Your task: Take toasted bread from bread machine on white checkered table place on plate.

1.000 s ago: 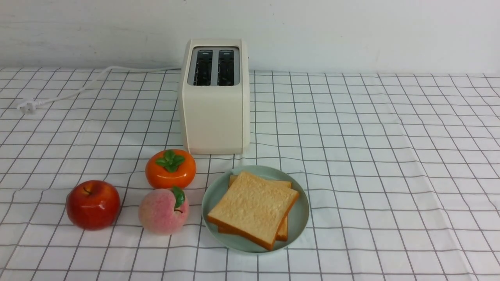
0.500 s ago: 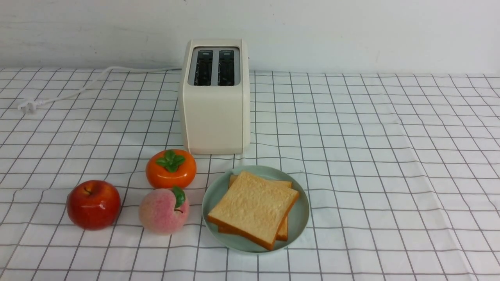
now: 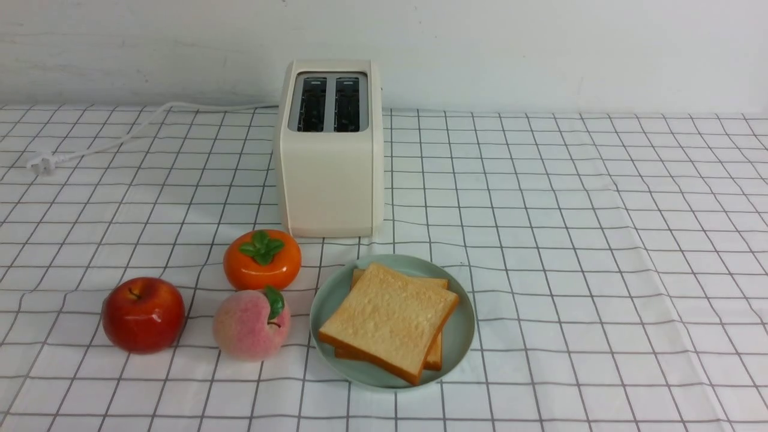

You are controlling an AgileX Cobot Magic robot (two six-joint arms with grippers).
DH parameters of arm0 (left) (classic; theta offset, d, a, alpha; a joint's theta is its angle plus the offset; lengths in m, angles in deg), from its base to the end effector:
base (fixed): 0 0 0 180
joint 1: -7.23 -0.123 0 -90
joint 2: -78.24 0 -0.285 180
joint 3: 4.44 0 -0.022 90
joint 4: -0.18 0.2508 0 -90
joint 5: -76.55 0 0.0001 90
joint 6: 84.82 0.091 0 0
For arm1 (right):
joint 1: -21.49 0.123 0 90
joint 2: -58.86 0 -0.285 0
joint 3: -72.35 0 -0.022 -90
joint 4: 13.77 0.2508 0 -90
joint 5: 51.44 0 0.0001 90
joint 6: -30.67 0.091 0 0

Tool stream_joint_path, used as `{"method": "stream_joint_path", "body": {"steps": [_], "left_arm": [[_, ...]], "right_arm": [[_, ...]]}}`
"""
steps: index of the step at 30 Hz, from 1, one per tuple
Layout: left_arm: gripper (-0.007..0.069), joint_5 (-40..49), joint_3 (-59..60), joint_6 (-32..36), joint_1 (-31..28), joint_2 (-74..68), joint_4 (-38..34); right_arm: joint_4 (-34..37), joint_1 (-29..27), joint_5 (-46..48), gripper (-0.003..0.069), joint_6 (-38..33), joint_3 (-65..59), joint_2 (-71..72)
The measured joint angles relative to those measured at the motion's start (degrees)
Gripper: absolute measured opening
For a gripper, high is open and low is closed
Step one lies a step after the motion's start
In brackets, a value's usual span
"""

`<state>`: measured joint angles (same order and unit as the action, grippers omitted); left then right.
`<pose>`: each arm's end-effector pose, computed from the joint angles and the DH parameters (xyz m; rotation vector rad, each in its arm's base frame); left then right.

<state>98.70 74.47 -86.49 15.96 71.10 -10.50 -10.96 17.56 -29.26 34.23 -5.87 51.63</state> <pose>0.0507 -0.0142 0.1697 0.0012 1.8932 -0.3082 0.0522 -0.0019 0.1731 0.1525 1.8721 0.0442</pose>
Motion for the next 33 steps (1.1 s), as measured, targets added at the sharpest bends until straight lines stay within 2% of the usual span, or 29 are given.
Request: {"method": "stream_joint_path", "body": {"steps": [33], "left_arm": [[-0.0013,0.0,0.0,0.0,0.0,0.0,0.1]], "right_arm": [[0.0,0.0,0.0,0.0035,0.0,0.0,0.0]]}}
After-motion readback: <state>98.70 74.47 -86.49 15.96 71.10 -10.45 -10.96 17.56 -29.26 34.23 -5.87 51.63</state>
